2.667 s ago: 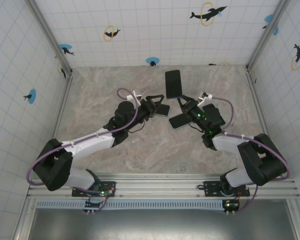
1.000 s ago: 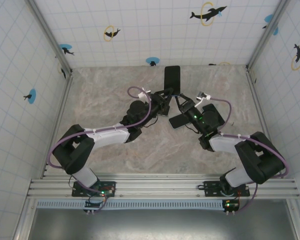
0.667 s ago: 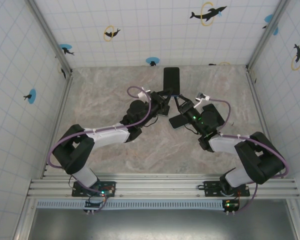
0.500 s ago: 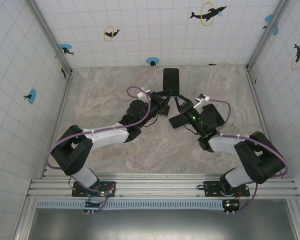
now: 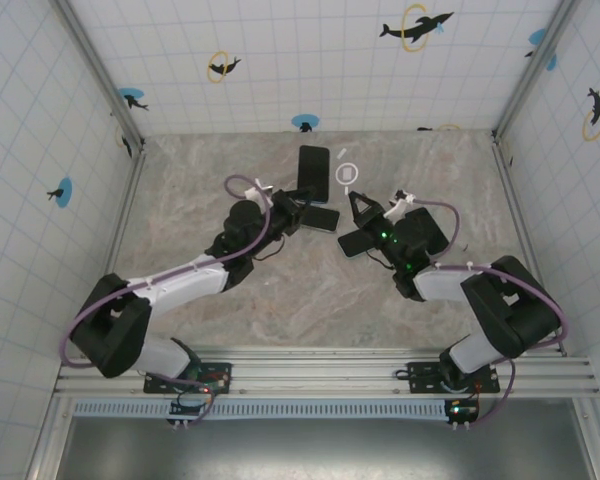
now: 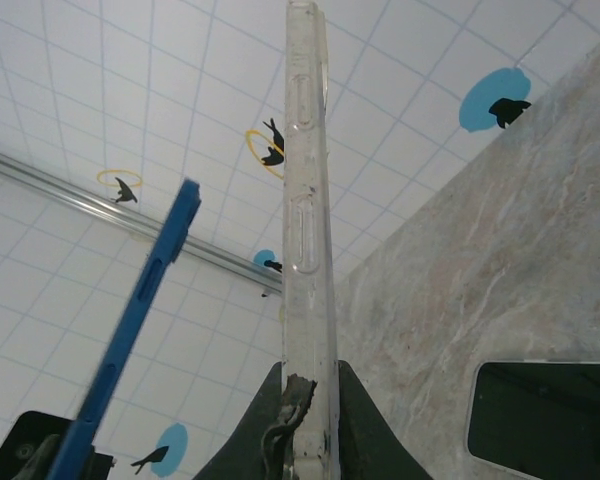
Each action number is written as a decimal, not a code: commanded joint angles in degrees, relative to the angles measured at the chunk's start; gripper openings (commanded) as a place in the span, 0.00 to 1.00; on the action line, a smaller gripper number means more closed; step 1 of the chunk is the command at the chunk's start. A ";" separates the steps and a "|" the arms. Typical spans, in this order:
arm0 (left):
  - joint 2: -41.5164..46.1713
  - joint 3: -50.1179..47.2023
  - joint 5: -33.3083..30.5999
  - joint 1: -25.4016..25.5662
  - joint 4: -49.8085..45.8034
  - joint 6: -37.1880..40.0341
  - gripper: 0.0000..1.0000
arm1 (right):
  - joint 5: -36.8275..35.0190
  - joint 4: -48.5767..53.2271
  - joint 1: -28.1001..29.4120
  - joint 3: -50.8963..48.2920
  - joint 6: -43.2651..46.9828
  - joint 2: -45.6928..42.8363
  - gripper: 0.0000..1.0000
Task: Take the phone out of the phone case
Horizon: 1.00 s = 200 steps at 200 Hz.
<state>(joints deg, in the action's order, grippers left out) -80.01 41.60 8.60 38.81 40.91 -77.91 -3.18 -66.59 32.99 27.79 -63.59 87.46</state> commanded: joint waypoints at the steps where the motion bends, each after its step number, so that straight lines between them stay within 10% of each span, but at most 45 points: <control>1: 3.72 -0.93 6.99 -4.56 -4.24 8.85 0.07 | 0.31 0.62 0.53 2.69 0.01 1.55 0.05; 200: -7.70 -24.80 38.18 -45.52 17.40 13.46 0.06 | -0.30 10.63 15.10 15.33 -3.65 15.18 0.04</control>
<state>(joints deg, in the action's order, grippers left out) -86.26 16.84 42.33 -4.03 50.81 -66.17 -1.89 -56.84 46.94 40.36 -66.78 101.01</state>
